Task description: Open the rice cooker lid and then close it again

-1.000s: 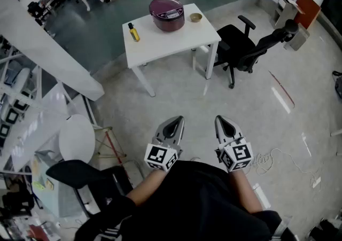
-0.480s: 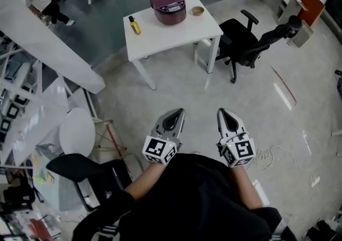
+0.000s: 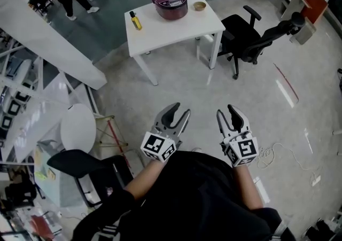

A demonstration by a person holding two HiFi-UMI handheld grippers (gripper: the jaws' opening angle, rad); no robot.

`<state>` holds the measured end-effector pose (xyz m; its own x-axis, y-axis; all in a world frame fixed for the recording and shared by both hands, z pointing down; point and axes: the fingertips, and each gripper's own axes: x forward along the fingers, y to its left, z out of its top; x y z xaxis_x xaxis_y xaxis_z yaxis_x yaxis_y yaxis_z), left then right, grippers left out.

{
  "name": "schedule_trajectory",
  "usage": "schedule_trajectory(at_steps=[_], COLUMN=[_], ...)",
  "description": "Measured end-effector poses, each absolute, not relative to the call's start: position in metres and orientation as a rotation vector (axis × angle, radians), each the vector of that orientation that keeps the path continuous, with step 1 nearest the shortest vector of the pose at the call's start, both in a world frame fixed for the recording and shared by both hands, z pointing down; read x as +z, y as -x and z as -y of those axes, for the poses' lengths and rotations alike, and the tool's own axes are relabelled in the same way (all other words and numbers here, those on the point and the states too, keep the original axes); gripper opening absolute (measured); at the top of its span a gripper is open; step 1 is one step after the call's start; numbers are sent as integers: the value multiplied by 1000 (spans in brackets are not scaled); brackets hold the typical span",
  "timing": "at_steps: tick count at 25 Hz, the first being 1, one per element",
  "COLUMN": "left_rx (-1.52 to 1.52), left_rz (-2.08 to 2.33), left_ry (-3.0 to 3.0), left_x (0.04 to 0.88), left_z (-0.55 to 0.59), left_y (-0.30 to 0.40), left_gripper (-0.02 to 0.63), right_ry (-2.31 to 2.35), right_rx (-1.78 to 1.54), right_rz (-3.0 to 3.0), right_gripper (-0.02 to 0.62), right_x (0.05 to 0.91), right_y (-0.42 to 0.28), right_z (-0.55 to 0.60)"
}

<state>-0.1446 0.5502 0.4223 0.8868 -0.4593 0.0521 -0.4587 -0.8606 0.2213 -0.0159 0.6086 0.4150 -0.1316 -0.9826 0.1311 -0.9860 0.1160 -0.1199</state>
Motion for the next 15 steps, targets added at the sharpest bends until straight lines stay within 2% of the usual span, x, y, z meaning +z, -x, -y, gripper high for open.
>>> schedule_trajectory(at_steps=[2, 4, 15], left_rx=[10, 20, 100], left_rz=[710, 696, 626], left_ry=[-2831, -2827, -2801], left_x=[426, 431, 456], left_z=[-550, -552, -570], left_y=[146, 146, 135], left_gripper=[207, 227, 238], right_ry=[-2061, -2061, -2078], right_rx=[289, 302, 366], right_rz=[2313, 2310, 2335], right_gripper=[177, 207, 210], right_x=[420, 422, 434], right_y=[14, 12, 3], right_z=[-611, -614, -622])
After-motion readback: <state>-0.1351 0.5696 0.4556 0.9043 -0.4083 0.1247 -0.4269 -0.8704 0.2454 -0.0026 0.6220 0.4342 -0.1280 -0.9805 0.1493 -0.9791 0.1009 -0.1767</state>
